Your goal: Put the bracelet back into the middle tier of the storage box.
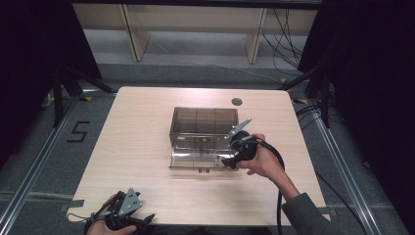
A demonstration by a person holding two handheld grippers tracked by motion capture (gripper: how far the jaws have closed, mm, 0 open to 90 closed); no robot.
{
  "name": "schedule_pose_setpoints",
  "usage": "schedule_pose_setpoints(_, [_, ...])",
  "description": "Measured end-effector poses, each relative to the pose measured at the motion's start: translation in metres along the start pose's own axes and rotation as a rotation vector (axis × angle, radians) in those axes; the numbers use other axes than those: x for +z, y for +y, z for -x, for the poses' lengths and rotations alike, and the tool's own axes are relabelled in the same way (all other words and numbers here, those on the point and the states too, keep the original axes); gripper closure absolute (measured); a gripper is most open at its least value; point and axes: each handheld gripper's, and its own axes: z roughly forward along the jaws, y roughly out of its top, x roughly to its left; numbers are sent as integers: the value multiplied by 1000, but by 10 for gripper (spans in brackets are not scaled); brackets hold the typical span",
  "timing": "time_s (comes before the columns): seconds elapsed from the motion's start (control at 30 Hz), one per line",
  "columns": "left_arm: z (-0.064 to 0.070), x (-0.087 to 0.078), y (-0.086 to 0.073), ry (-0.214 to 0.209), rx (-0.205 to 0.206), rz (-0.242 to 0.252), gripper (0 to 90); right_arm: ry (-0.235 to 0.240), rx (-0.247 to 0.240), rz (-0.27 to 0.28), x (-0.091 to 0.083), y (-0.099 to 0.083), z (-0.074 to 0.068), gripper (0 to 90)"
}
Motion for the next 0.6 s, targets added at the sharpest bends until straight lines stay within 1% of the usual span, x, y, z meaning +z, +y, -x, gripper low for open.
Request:
schedule_pose_setpoints(0.03, [0,0,0,-7,-5,-2,155,0,-2,11,0,-1,1,318])
schedule_pose_setpoints(0.1, [0,0,0,0,-2,0,155,-9,21,22,-2,-2,0,286])
schedule_pose_setpoints(0.13, [0,0,0,1,-2,2,155,-8,45,19,-2,-3,0,277])
schedule_pose_setpoints(0.17, [0,0,0,1,-3,4,155,-12,57,24,-3,-5,-1,274])
schedule_pose_setpoints(0.2, [0,0,0,2,-1,2,156,-5,51,30,-3,-5,0,270])
schedule_pose_setpoints(0.23, [1,0,0,1,-10,3,155,-8,68,30,-3,-7,-1,260])
schedule_pose_setpoints(0.27, [0,0,0,0,-2,0,156,-11,39,45,-3,-8,1,257])
schedule_pose_setpoints(0.3, [0,0,0,2,-3,1,155,-18,75,38,-3,-9,-1,257])
schedule_pose_setpoints(0.33, [0,0,0,2,-2,2,156,-9,69,46,-4,-9,0,257])
schedule_pose_setpoints(0.37, [0,0,0,2,-2,2,155,1,89,43,-5,-9,-2,253])
schedule_pose_setpoints(0.4, [0,0,0,2,-1,1,155,1,89,43,-5,-9,-2,253])
schedule_pose_setpoints(0.43, [0,0,0,-1,0,-3,155,-6,63,66,-5,-12,0,246])
schedule_pose_setpoints(0.53, [-1,0,0,5,-3,4,155,0,65,67,-7,-14,0,244])
schedule_pose_setpoints(0.57, [-1,0,0,5,-3,4,155,0,76,77,-7,-15,-1,241])
schedule_pose_setpoints(0.6, [0,0,0,1,-4,4,155,5,75,79,-6,-17,-1,242])
